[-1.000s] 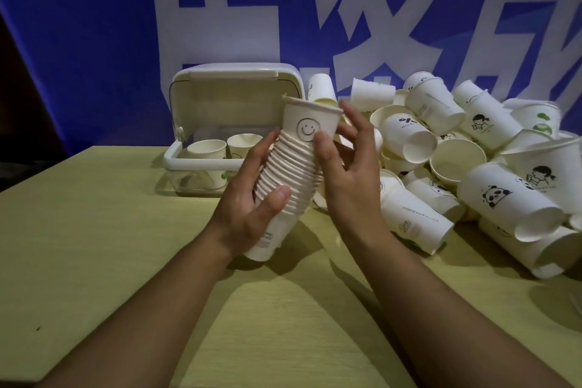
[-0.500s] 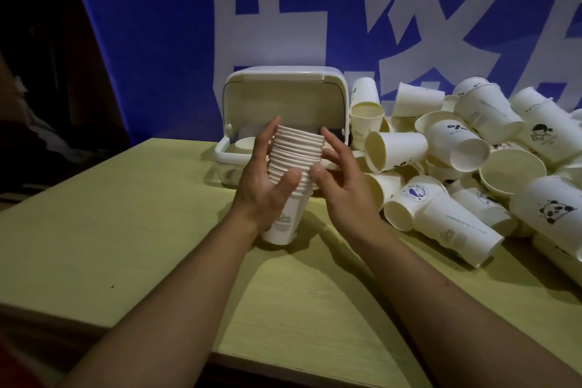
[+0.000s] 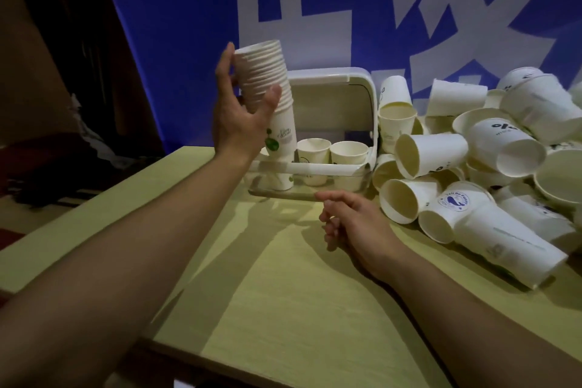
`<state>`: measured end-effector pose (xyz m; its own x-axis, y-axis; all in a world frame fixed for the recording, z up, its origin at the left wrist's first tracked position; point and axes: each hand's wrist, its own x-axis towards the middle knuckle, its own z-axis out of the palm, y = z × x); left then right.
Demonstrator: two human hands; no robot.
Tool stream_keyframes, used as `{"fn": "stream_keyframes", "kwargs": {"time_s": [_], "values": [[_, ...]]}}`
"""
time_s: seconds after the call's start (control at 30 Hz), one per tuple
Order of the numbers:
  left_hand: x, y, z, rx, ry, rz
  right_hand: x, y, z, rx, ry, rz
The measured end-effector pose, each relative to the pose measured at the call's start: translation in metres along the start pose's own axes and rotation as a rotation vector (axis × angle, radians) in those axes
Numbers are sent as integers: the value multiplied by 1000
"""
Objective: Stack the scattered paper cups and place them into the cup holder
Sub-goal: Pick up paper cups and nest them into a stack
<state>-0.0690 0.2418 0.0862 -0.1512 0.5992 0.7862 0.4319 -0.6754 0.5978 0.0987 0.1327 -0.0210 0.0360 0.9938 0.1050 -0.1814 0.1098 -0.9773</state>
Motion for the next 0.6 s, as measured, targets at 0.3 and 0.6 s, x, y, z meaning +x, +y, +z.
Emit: {"fn": "stream_keyframes", "kwargs": {"time_s": [0.3, 0.6], "values": [[5, -33, 29, 144, -27, -84, 6, 2, -4, -18, -19, 8], [-23, -60, 55, 378, -173, -272, 8, 4, -4, -39, -15, 13]]}}
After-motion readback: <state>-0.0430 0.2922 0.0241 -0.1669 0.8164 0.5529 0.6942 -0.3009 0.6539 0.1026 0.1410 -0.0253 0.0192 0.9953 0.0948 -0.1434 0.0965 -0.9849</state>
